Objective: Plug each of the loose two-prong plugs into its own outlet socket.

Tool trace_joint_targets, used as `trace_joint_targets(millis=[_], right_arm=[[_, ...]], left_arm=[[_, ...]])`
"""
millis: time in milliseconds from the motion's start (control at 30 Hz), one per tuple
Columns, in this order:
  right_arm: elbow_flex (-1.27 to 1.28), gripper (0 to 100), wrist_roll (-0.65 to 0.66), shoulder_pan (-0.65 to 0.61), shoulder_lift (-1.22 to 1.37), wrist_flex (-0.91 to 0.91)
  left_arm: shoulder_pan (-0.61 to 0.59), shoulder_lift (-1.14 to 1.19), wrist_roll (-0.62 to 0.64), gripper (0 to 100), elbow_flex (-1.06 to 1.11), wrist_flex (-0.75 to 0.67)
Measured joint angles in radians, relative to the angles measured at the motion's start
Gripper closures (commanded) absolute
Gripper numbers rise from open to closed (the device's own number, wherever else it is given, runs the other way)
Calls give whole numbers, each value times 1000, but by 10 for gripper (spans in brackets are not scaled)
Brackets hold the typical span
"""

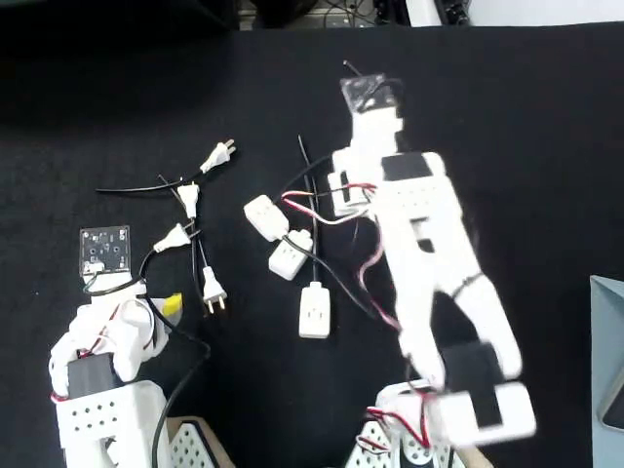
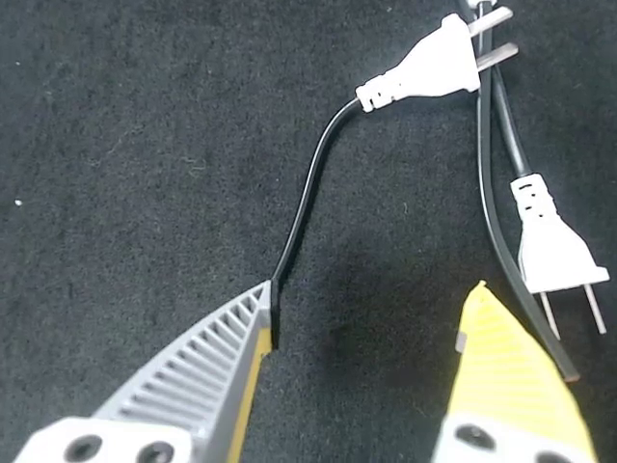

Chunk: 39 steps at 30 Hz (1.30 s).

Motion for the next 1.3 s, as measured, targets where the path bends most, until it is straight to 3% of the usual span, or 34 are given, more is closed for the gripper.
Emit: trace_joint_targets(millis=[233, 600, 933, 1133, 1300], right_arm=[[0, 985, -181, -15, -212, 68], [-26, 984, -522, -224, -295, 86], [109, 975, -554, -465, -193, 32], [123, 783, -554, -548, -49, 0], [123, 805, -554, -582, -18, 0]], left_arm=[[0, 0, 0, 694, 0, 0], [0, 0, 0, 694, 0, 0], [0, 0, 0, 693, 0, 0], [-9, 0, 0, 692, 0, 0], [-9, 0, 0, 692, 0, 0]])
